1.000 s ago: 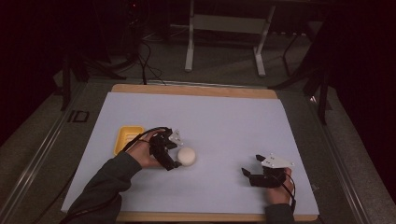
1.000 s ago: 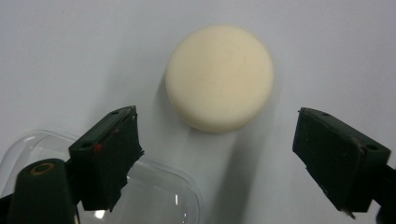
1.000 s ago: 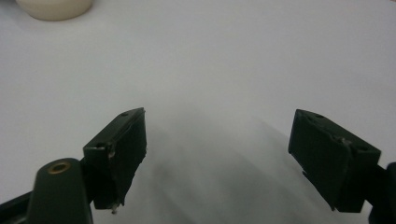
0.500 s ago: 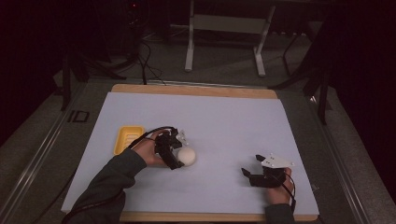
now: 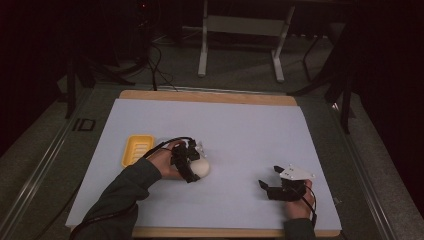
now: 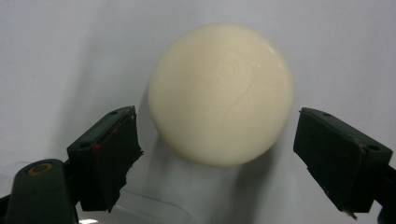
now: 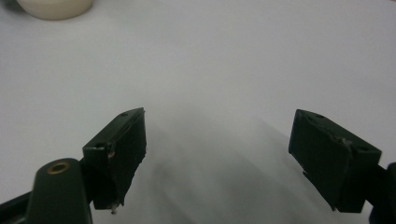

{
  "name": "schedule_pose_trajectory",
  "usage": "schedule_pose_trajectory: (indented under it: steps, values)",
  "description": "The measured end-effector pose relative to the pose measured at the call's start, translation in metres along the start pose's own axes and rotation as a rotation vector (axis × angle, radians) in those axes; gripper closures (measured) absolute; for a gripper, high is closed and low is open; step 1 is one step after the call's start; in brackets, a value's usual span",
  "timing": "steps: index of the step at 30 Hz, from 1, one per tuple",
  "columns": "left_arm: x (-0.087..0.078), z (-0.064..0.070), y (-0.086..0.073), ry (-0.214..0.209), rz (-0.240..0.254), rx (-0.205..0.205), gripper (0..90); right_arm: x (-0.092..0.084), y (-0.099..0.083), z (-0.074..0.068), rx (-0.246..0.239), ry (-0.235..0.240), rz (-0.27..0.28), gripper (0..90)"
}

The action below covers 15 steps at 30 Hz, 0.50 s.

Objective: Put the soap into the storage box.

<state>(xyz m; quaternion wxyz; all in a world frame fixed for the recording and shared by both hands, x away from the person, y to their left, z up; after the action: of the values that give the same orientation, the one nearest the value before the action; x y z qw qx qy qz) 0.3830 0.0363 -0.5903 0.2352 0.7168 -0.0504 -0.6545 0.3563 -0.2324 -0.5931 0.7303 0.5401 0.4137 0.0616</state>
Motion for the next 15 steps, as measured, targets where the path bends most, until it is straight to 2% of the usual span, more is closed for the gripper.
schedule_pose_trajectory:
  steps: [15]
  values:
    - [0.0108, 0.0009, 0.0047, -0.011, -0.033, 0.004, 15.3, -0.0001, 0.0, -0.0001, -0.001, -0.001, -0.001, 18.8]
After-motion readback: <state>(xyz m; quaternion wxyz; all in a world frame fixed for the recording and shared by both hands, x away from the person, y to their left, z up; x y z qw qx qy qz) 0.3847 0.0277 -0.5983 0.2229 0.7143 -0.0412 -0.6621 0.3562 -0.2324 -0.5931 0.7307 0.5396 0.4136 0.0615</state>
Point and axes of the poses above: each handheld gripper's, and its own axes: x roughly forward along the jaws, y roughly out of its top, z roughly to its right, the point moved 10 cm from there along x, roughly forward along the jaws, and after that the axes turned 2 degrees about z, right-handed, at the moved point
